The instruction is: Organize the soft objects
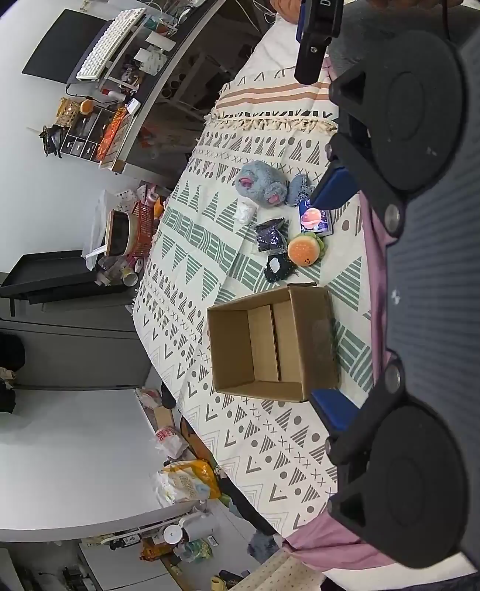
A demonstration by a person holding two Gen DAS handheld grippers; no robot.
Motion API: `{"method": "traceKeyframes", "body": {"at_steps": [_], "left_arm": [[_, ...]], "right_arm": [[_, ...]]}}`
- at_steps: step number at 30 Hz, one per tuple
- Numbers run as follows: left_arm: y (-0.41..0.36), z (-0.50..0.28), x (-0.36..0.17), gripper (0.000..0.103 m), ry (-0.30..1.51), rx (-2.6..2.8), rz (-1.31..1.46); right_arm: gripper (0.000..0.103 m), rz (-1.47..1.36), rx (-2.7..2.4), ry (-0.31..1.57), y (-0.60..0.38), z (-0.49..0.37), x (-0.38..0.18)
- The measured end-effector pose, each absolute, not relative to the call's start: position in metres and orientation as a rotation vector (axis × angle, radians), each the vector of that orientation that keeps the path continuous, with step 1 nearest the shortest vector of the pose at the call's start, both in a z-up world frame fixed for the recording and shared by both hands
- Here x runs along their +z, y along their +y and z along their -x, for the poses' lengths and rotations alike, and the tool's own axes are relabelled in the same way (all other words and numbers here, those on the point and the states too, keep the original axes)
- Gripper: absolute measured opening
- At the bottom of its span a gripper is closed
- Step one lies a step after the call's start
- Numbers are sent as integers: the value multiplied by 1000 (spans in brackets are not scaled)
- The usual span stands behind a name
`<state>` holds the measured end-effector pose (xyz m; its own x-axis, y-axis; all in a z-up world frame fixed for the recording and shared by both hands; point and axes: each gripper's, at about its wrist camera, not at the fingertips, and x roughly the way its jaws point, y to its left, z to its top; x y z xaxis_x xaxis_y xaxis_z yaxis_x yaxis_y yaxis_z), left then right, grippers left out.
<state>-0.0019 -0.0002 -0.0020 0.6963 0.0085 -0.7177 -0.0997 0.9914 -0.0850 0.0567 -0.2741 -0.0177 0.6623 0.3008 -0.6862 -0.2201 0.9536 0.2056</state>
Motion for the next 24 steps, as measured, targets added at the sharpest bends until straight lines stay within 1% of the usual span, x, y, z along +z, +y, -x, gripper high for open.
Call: {"method": "traceKeyframes", "body": {"at_steps": [14, 24], "left_arm": [[-6, 8, -3, 103, 793, 42, 118], [-8, 7, 9, 103, 803, 21, 101]], "right_arm": [[103, -91, 285, 787, -273, -52, -12], [103, -72, 275, 778, -274, -50, -7]]}}
